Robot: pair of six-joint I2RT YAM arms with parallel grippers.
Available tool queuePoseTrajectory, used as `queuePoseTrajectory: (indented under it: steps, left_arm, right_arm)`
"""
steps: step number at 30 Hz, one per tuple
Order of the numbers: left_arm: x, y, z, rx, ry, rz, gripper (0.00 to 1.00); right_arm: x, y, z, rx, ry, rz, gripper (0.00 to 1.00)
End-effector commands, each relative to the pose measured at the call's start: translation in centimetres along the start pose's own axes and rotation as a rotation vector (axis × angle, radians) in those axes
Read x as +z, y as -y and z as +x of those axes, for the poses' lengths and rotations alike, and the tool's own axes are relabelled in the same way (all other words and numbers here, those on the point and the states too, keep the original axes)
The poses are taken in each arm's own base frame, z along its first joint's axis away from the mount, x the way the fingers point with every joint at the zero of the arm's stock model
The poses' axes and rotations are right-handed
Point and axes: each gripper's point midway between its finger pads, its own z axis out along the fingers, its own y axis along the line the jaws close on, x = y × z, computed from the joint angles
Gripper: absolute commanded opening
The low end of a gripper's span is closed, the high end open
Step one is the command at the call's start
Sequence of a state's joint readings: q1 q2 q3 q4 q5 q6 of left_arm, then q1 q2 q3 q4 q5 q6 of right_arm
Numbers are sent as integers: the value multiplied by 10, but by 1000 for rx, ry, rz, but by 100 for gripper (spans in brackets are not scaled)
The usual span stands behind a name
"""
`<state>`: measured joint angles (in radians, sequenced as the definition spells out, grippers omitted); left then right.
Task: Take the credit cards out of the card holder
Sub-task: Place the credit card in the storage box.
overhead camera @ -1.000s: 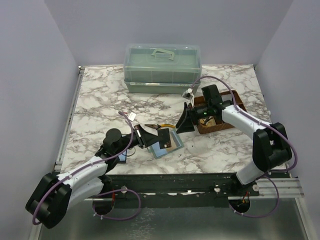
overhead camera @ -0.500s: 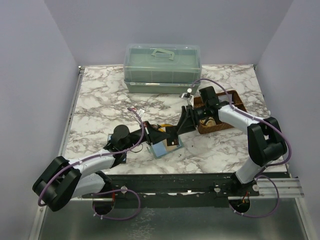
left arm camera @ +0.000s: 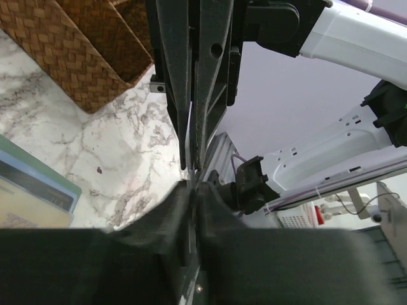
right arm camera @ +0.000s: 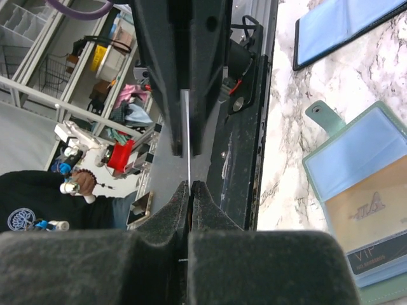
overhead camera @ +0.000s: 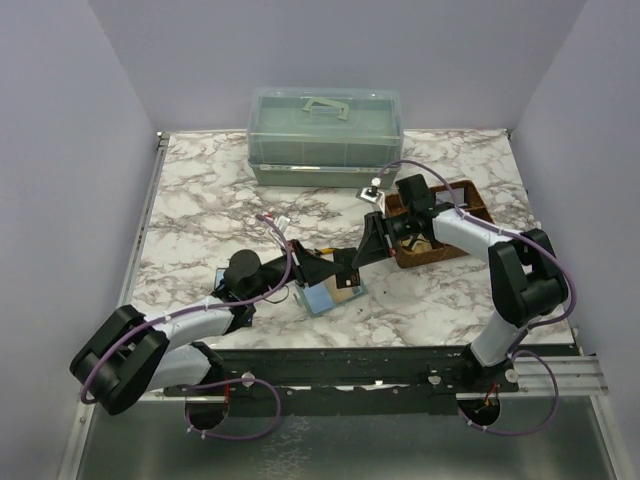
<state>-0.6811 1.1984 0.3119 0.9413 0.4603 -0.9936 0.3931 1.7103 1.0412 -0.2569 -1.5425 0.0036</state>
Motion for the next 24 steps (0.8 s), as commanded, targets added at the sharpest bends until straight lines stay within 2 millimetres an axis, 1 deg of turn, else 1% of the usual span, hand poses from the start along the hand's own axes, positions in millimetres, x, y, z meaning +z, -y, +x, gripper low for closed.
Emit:
queuePoseTrajectory:
  steps: [1,2,4,5,8,10,11,13,14,16,18,20,22,24]
  left_arm:
    - [-9,12,-21,28,125,27,37]
    - [-14,10,-23,27,147,16,49]
    - [-22,5,-27,19,179,-15,62]
    - [-26,2,-29,14,189,-32,67]
    - [-36,-8,-35,3,210,-85,71]
    - [-43,-17,-38,-7,219,-137,73]
    - [-47,-21,-39,-11,222,-165,75]
    - [-52,-24,-41,-5,232,-203,78]
    - [-55,-25,-42,-2,241,-214,79]
    - [-60,-25,-44,3,258,-232,82]
    - [-64,-23,-46,16,270,-235,83]
    - [-67,-21,-48,27,278,-239,85]
    - [-69,-20,-49,39,278,-249,87]
    - [-70,-22,-49,50,268,-261,87]
  right_arm:
    - [-2,-1,-7,-82,-4,58,0]
    - [-4,0,-8,-94,-6,72,0]
    - [-7,1,-10,-115,-7,94,0]
    - [-9,3,-11,-119,-4,104,0]
    - [-18,6,-15,-141,4,144,0]
    - [-30,11,-19,-154,12,189,0]
    - [-37,14,-22,-174,13,225,0]
    - [-60,20,-28,-217,12,326,0]
    - [-75,22,-32,-239,14,386,0]
    - [-115,21,-42,-280,61,508,0]
    - [-169,17,-51,-310,132,649,0]
    - [-228,15,-52,-329,133,852,0]
    - [-273,14,-46,-338,35,1046,0]
    - [-308,13,-40,-351,-113,1213,0]
